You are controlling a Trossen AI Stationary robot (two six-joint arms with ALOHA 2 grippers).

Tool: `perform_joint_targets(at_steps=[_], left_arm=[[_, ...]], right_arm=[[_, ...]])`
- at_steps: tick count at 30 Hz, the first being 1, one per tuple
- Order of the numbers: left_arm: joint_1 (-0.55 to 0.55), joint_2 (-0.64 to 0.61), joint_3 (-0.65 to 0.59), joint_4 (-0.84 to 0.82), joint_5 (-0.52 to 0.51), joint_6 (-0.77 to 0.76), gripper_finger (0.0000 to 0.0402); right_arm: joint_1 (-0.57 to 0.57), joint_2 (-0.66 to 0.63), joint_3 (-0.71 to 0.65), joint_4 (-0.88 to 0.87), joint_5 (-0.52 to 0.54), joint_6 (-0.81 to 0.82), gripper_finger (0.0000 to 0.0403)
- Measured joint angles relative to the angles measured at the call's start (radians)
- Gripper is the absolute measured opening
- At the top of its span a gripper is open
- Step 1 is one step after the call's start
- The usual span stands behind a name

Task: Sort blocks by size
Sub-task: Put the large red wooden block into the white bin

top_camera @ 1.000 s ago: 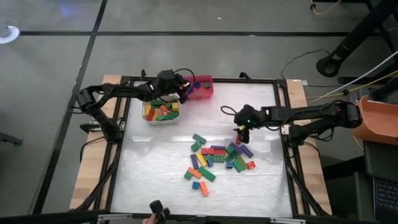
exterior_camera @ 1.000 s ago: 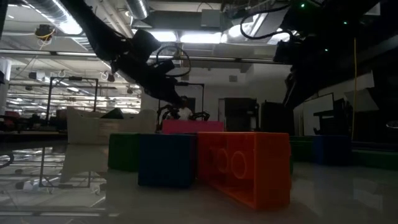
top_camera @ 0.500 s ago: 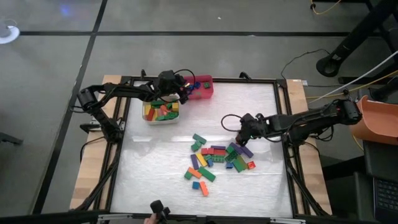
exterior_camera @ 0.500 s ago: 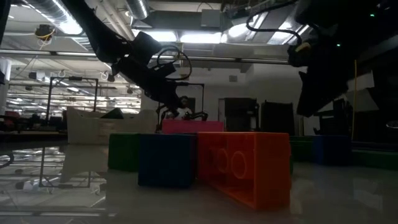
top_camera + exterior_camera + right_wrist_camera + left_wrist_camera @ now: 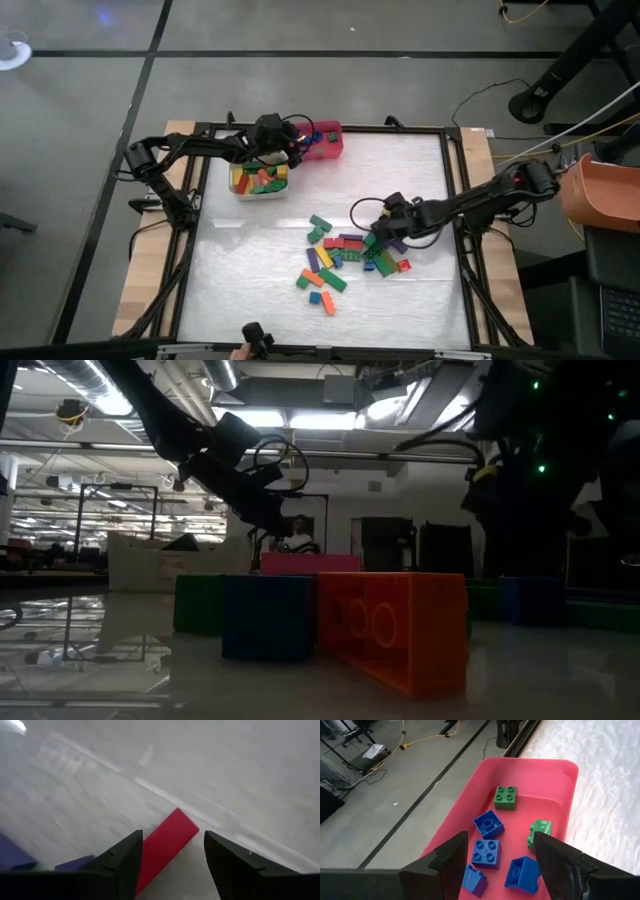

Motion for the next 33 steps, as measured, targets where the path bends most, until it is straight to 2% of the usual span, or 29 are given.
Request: perform_joint_targets(at_steps=[12,15,20,24,26,30,33], left_arm=[[0.0,0.0,0.0,-0.007,0.0,0.002,0.021],[0.0,0.0,0.0,-0.015,0.0,0.003,0.021],[0.0,0.0,0.0,-0.03,0.0,0.026,0.021],[-0.002,-0.006,0.0,-0.053,0.0,0.018,0.021],[-0.002,-0.02,0.0,-0.074,0.0,0.021,0.021],[-0.002,-0.07,0.0,-0.111,0.0,0.022,0.021],[-0.002,-0.124,0.0,-0.158,0.0,0.024,0.021]], right_arm=[[0.003,0.128,0.002,0.097,-0.001,0.025,0.0204],[0.004,0.139,0.004,0.104,-0.001,0.021,0.0175],[0.004,0.139,0.004,0.117,0.018,-0.04,0.01],[0.004,0.142,0.0,0.15,0.058,-0.112,0.01],[0.002,0.146,-0.002,0.196,0.11,-0.149,0.01],[-0.015,0.145,-0.002,0.332,0.206,-0.228,0.0102],[-0.056,0.145,-0.002,0.484,0.227,-0.356,0.0116]])
